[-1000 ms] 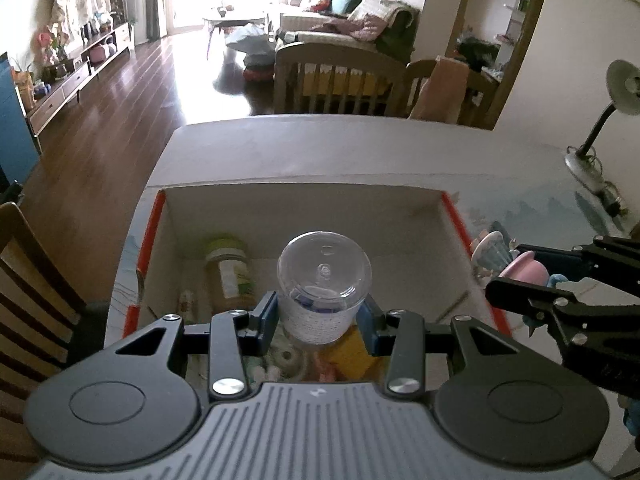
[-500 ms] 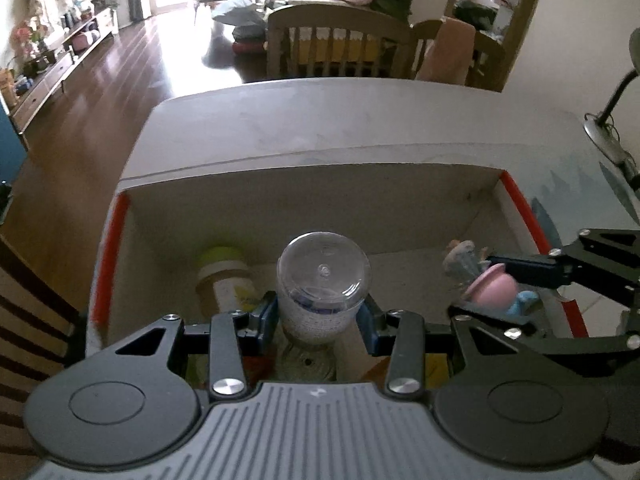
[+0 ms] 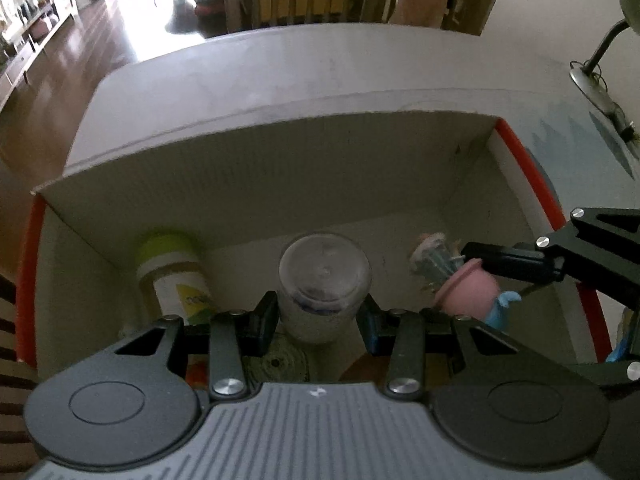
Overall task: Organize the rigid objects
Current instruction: 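Carry the cup and bird figurine with both tools into the cardboard box, then open the left tool releasing the cup while the right tool drops the figurine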
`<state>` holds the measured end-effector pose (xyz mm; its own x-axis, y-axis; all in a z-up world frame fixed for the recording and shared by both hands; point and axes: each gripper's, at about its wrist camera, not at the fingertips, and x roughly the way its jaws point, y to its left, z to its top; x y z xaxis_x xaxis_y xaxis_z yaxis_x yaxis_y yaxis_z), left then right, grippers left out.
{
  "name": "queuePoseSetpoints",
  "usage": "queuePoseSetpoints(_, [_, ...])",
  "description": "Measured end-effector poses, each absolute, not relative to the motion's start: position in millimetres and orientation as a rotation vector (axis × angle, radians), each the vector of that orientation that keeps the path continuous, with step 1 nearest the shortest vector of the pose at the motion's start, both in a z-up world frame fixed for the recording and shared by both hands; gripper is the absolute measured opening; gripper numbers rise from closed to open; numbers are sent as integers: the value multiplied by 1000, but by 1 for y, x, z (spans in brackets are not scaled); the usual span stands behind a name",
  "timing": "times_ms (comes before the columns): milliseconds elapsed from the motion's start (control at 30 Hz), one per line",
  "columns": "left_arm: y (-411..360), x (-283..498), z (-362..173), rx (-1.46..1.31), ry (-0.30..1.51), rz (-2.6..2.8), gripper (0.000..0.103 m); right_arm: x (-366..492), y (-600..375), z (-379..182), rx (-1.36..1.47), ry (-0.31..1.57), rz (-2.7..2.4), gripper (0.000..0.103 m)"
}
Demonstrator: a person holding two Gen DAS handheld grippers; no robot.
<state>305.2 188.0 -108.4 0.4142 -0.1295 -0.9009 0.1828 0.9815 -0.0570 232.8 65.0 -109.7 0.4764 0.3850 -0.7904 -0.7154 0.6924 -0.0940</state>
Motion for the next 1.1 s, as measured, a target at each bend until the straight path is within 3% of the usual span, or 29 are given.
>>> queuePoseSetpoints(333, [188,300,-105,45,1122,-202,42,221,56,-102,-412,833,709,39])
queuePoseSetpoints(467, [188,294,-100,31,1101,-203,52,215,49,-93,-382,824,719,42])
queuePoseSetpoints(1100, [201,213,-33,-10,895,-169,53,186,10,-43,-207,728,743,54])
